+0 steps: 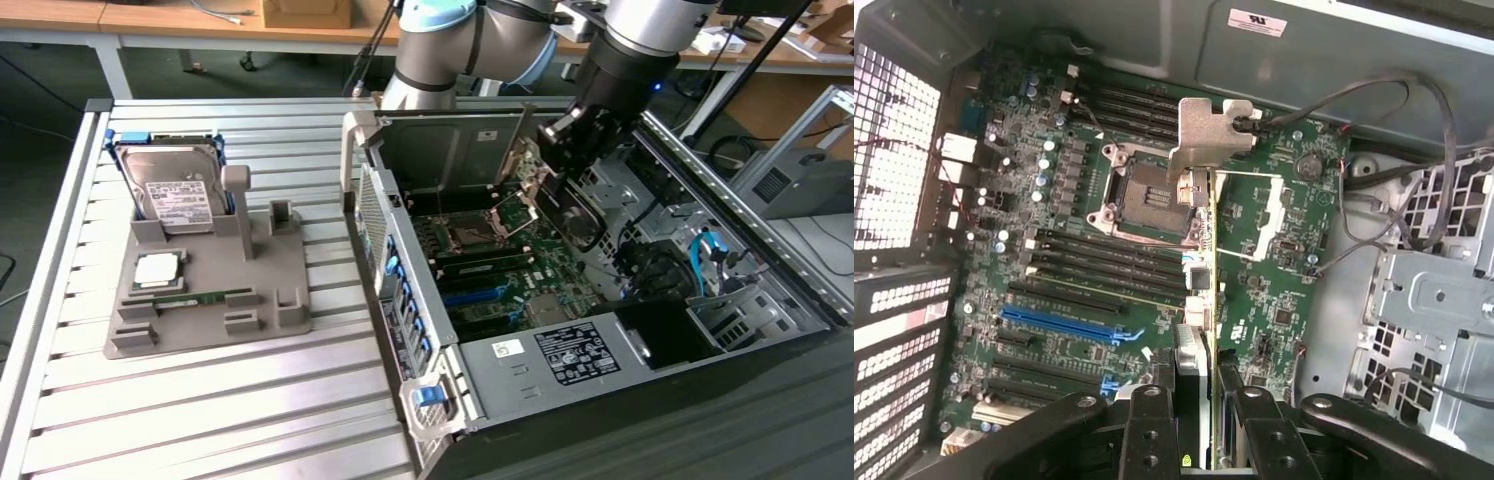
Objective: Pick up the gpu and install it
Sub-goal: 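Insert the gpu into the slot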
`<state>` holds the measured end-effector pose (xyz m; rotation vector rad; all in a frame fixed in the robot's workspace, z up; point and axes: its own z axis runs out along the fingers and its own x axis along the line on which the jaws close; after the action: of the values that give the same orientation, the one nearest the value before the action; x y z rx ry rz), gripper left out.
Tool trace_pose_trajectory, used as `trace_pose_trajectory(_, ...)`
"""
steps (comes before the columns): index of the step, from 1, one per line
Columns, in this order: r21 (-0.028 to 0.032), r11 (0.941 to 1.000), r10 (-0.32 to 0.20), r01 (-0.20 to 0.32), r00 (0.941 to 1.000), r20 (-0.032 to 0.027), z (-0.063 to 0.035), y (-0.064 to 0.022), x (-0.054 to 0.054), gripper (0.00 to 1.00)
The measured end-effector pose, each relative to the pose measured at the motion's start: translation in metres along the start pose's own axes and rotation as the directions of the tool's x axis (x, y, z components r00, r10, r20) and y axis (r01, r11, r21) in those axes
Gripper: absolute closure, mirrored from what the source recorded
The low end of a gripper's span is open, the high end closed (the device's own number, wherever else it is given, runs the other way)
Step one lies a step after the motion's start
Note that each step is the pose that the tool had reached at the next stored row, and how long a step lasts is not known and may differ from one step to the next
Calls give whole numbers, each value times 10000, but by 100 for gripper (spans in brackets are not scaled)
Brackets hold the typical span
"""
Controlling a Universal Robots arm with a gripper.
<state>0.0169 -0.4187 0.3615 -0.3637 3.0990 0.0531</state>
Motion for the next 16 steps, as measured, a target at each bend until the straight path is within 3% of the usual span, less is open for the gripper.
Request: trace_pose_trajectory(16, -27, 9948, -1013, 1013, 9948, -30, 0, 0, 0, 73)
